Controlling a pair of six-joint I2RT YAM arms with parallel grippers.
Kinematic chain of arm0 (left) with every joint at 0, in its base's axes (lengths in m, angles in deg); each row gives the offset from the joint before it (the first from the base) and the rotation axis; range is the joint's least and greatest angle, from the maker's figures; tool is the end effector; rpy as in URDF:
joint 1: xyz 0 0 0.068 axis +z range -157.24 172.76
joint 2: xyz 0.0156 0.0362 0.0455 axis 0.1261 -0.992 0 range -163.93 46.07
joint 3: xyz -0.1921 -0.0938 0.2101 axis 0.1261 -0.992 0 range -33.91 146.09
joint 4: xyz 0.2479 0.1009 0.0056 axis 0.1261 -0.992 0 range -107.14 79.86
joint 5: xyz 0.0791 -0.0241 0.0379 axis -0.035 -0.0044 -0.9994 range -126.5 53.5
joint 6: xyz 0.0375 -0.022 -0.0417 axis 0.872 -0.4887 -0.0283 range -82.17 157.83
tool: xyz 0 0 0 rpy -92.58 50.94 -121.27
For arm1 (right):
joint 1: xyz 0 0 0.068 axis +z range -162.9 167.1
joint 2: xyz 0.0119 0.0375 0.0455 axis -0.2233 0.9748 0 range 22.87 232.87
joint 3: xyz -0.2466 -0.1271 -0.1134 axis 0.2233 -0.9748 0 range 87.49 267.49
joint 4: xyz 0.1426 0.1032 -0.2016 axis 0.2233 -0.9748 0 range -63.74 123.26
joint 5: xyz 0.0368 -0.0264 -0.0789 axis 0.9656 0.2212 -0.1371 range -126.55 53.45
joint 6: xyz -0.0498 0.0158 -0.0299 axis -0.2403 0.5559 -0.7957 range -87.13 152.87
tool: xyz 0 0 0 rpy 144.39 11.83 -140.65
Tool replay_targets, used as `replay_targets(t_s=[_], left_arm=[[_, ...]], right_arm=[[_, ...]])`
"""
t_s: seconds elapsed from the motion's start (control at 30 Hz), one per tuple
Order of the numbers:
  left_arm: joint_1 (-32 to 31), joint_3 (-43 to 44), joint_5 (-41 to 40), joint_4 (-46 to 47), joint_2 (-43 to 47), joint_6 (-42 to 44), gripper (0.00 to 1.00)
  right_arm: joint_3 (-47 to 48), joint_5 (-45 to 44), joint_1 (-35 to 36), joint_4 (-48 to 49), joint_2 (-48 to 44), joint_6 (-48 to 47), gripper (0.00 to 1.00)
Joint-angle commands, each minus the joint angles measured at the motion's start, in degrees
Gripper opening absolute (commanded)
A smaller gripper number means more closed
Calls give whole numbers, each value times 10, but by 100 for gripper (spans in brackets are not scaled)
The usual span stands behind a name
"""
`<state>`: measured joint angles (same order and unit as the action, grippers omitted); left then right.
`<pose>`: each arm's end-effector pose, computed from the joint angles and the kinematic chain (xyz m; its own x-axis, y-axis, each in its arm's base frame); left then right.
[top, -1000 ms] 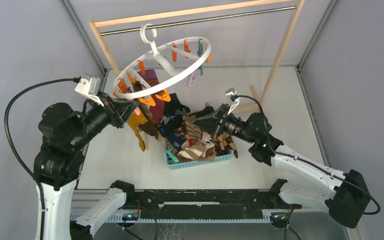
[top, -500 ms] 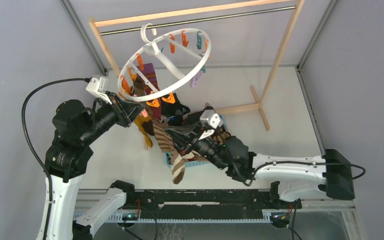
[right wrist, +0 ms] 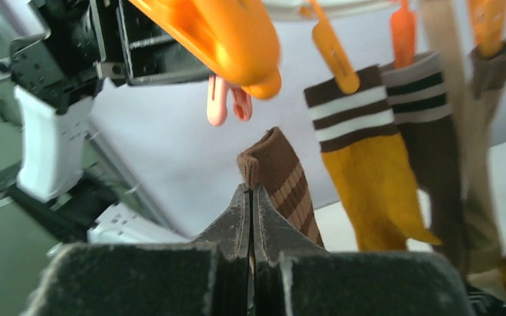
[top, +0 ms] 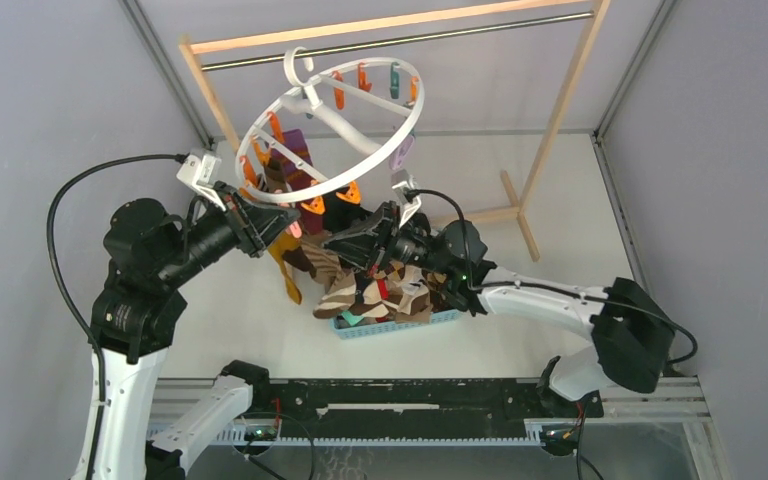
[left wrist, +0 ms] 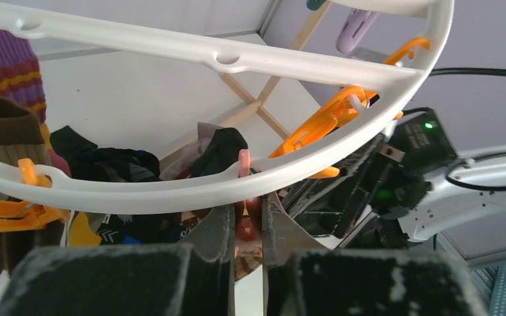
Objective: Clip the socks to the hanger
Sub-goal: Clamp the sock onto the hanger.
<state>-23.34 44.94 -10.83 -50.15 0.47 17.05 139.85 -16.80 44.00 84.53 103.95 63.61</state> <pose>0.0975 -0.0482 0.4967 -0.3410 -0.2344 -0.9104 0.5798 0.7098 -0.4000 0.1684 0.2857 0.3779 -0.3102 0.4052 -0.8600 -0.9312 0.0527 0.3607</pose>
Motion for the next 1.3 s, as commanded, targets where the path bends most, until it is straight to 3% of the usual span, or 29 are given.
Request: replay_targets(t_s=[0.0,0.17,0.43,1.27], left_arm=[[-1,2,61,27,1,-2,0],[-1,8,96,31,-3,-4,0],[-1,8,127,33,-9,-8,0],[-1,14,170,26,-16,-5,0]], right_arm=[[36,189,-26,151,45,184,0],[58,239,-42,232,89,266,0],[61,200,-61,302,122,330,0],[97,170,-75,325,169,372,0]])
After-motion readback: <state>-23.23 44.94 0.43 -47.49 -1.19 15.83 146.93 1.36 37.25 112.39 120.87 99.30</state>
